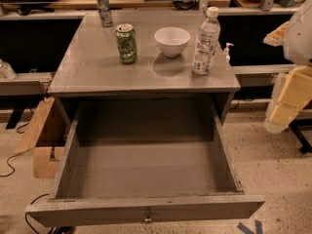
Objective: Place blue plastic bottle into top drawer
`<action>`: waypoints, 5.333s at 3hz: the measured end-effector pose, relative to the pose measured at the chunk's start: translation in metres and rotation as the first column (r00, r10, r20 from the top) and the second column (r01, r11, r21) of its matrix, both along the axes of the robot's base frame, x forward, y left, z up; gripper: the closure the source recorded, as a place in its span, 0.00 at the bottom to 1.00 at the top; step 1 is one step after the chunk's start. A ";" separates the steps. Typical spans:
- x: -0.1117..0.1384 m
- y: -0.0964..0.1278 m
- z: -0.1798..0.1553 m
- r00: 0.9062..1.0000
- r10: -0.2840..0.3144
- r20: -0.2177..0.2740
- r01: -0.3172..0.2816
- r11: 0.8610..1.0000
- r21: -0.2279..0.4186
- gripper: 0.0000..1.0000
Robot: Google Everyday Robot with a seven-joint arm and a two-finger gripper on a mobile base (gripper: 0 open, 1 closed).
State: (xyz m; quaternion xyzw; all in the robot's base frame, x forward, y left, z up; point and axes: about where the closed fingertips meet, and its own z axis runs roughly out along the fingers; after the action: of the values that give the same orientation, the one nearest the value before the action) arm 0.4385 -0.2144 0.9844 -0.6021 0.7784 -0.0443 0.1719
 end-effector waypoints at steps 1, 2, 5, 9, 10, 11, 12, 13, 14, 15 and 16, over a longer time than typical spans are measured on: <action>0.001 -0.001 0.000 1.000 -0.004 0.004 0.004 1.000 0.006 0.00; 0.021 -0.015 0.001 0.997 -0.063 0.051 0.057 0.993 0.101 0.00; 0.076 -0.042 0.005 0.959 -0.202 0.198 0.119 0.924 0.364 0.00; 0.165 -0.025 -0.013 0.928 -0.210 0.307 -0.071 0.712 0.699 0.00; 0.206 -0.004 -0.021 0.921 -0.228 0.316 -0.144 0.554 0.820 0.00; 0.233 0.013 -0.029 0.928 -0.226 0.296 -0.168 0.455 0.874 0.00; 0.256 0.027 -0.040 0.934 -0.237 0.267 -0.165 0.377 0.911 0.00; 0.286 0.043 -0.047 0.940 -0.230 0.250 -0.162 0.345 0.925 0.00; 0.303 0.053 -0.049 0.941 -0.218 0.257 -0.168 0.357 0.919 0.17; 0.312 0.062 -0.050 0.941 -0.212 0.264 -0.168 0.384 0.908 0.48; 0.307 0.065 -0.048 0.940 -0.211 0.268 -0.164 0.409 0.898 0.71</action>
Offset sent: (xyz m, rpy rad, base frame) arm 0.0501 -0.0382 0.0001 0.2309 -0.1085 -0.1387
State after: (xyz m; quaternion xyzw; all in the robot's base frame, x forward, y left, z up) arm 0.7455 -0.1496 0.9360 -0.3826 0.6423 0.2802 0.6021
